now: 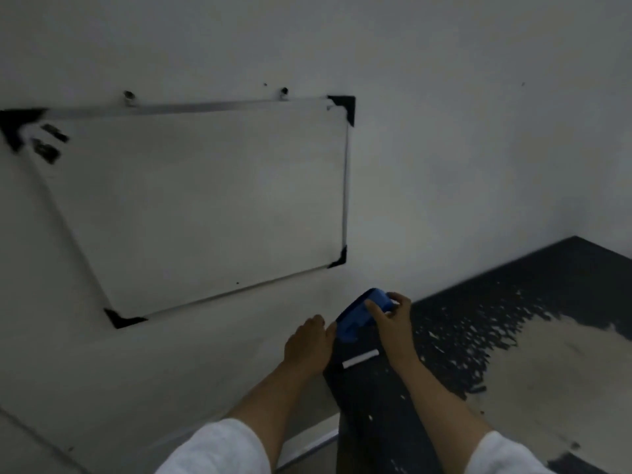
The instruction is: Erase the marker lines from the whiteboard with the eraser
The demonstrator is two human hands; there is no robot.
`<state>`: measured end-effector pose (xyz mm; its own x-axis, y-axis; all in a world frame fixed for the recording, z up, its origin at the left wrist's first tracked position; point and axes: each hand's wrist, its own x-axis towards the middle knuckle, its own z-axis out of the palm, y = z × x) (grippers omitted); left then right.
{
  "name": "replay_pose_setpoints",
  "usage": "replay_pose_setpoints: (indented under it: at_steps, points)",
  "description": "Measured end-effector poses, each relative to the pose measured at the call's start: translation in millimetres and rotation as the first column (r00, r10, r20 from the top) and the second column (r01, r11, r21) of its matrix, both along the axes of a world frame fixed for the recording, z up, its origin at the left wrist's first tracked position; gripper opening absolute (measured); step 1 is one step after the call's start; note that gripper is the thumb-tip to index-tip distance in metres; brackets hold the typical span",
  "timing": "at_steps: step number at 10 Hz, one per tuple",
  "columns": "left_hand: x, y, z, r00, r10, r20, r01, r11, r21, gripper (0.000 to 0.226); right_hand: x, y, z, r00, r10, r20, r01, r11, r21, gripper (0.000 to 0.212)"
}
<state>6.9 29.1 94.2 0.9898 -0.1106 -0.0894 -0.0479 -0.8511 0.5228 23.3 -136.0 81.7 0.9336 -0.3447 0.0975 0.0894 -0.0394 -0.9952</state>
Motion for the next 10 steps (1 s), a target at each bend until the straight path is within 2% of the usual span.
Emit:
replay_pose_setpoints:
  at_steps: [1,2,3,4,5,6,7,9,10]
  points:
    - [6,-28,-22,0.908,0.208,-0.363,-0.335,0.881,-0.335,0.067,-2,-16,-23,0.989,0.102,-0.111,-0.101,0.995,0.014,0.045]
    - [12,-47,-46,0.818,0.210,-0.536,-0.477,0.768,-0.427,0.075,-8,-30,-45,0.958,0.198,-0.207,-0.196,0.980,0.030,0.044]
    - [11,-56,-78,0.773,0.249,-0.584,-0.544,0.734,-0.407,0.072,-11,-48,-70,0.928,0.220,-0.302,-0.247,0.967,-0.057,0.040]
    - [1,-64,-88,0.738,0.236,-0.633,-0.572,0.716,-0.400,0.059,-11,-69,-96,0.876,0.206,-0.437,-0.314,0.930,-0.189,0.045]
    - [-1,-74,-97,0.742,0.257,-0.619,-0.583,0.704,-0.407,0.051,-9,-77,-114,0.825,0.188,-0.532,-0.356,0.906,-0.231,0.048]
    - [-2,-82,-103,0.766,0.346,-0.542,-0.611,0.654,-0.446,0.049,-9,-72,-116,0.821,0.139,-0.554,-0.344,0.895,-0.285,0.049]
    - [-1,-86,-102,0.750,0.385,-0.538,-0.645,0.608,-0.463,0.047,-8,-68,-120,0.825,0.103,-0.555,-0.323,0.892,-0.314,0.050]
    - [3,-76,-98,0.807,0.365,-0.464,-0.554,0.739,-0.383,0.046,-9,-66,-119,0.871,0.016,-0.491,-0.245,0.880,-0.406,0.048]
    - [7,-60,-86,0.849,0.380,-0.367,-0.501,0.798,-0.335,0.045,-1,-68,-114,0.914,-0.011,-0.406,-0.178,0.887,-0.425,0.043]
